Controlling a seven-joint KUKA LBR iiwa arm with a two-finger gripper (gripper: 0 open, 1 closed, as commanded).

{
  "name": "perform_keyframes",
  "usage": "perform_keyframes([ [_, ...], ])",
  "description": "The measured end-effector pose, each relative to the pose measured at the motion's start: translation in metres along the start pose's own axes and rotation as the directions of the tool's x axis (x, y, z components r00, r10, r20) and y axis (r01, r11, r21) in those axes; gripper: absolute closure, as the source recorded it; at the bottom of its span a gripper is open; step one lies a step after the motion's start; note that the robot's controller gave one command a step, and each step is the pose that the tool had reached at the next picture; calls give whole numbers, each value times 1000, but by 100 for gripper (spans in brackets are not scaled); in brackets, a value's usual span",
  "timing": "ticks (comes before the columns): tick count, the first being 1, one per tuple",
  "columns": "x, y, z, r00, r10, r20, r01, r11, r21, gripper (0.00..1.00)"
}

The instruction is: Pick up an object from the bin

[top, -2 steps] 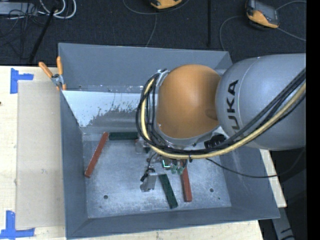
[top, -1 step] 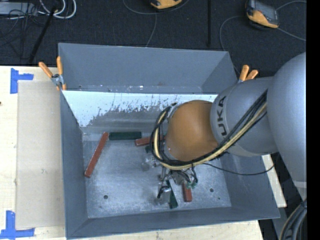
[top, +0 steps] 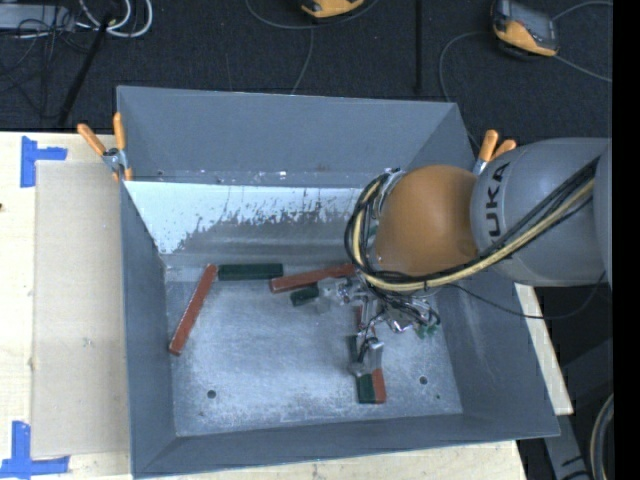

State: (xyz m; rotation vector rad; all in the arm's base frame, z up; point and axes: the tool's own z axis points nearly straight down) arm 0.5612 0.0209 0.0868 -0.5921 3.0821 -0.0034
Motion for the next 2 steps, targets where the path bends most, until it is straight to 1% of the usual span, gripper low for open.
perform_keyframes([
  [1,0,3,0,1000,0,-2,0,1000,-4,100],
  [2,-26,28,-106,939,-343,2,343,939,-4,100],
])
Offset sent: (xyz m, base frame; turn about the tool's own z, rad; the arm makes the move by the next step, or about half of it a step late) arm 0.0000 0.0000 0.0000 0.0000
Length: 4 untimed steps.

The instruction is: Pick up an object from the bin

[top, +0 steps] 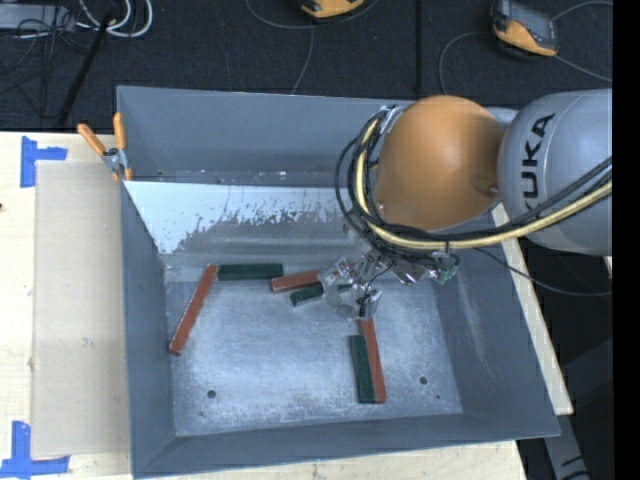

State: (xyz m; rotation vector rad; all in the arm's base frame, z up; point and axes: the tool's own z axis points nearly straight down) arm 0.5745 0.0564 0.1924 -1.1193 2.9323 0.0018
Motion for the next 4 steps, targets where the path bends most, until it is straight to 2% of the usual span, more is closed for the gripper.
perform_keyframes([
  [1,-16,-28,16,1000,-16,0,16,1000,1,100],
  [2,-10,-27,32,997,-83,-3,83,997,-2,100],
  [3,-4,-18,106,952,-306,-6,306,952,-8,100],
  [4,-5,-19,104,953,-303,-2,303,953,-4,0],
])
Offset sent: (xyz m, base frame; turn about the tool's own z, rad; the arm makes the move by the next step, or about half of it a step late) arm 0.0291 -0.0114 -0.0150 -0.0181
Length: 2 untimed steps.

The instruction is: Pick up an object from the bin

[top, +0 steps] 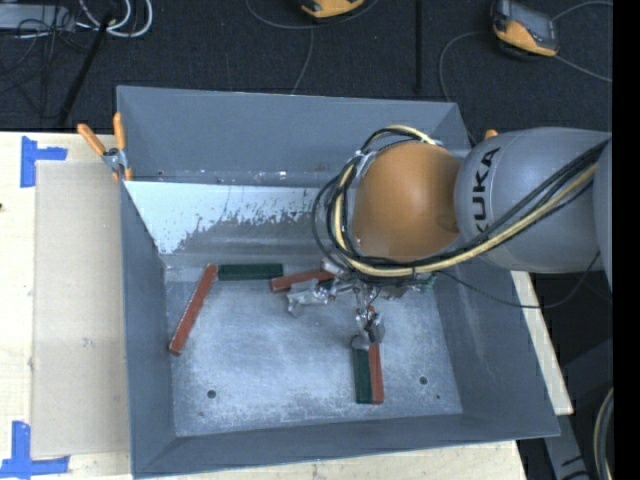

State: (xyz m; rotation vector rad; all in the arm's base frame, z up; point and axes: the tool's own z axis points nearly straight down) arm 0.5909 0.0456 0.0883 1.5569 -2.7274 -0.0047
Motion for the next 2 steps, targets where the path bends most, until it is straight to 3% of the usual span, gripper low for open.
perform_keyframes([
  [1,45,-17,-85,958,-287,0,287,958,6,0],
  [2,36,-26,19,922,-388,0,388,922,-6,0],
])
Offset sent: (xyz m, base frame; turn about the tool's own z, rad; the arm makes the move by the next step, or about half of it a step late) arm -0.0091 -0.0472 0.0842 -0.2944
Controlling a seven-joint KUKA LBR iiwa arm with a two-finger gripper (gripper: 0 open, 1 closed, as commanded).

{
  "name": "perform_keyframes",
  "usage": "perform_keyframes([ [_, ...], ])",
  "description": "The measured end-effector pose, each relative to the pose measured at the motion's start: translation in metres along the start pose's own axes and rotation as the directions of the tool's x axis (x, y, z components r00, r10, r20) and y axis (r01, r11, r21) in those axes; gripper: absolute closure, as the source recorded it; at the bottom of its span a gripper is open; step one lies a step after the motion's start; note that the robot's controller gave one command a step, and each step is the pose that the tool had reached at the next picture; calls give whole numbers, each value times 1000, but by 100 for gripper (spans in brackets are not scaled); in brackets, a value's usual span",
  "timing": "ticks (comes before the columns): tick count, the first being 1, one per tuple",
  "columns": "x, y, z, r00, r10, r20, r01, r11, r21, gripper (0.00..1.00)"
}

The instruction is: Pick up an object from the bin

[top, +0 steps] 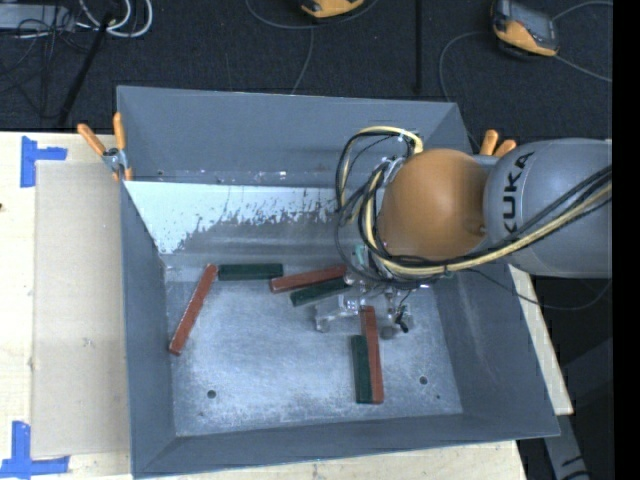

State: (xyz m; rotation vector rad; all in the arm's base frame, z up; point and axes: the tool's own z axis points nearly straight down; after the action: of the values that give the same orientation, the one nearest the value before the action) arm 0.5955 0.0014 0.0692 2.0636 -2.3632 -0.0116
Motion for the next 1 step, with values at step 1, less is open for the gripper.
perform_keyframes([
  [1,0,-1,-4,1000,5,0,-5,1000,5,100],
])
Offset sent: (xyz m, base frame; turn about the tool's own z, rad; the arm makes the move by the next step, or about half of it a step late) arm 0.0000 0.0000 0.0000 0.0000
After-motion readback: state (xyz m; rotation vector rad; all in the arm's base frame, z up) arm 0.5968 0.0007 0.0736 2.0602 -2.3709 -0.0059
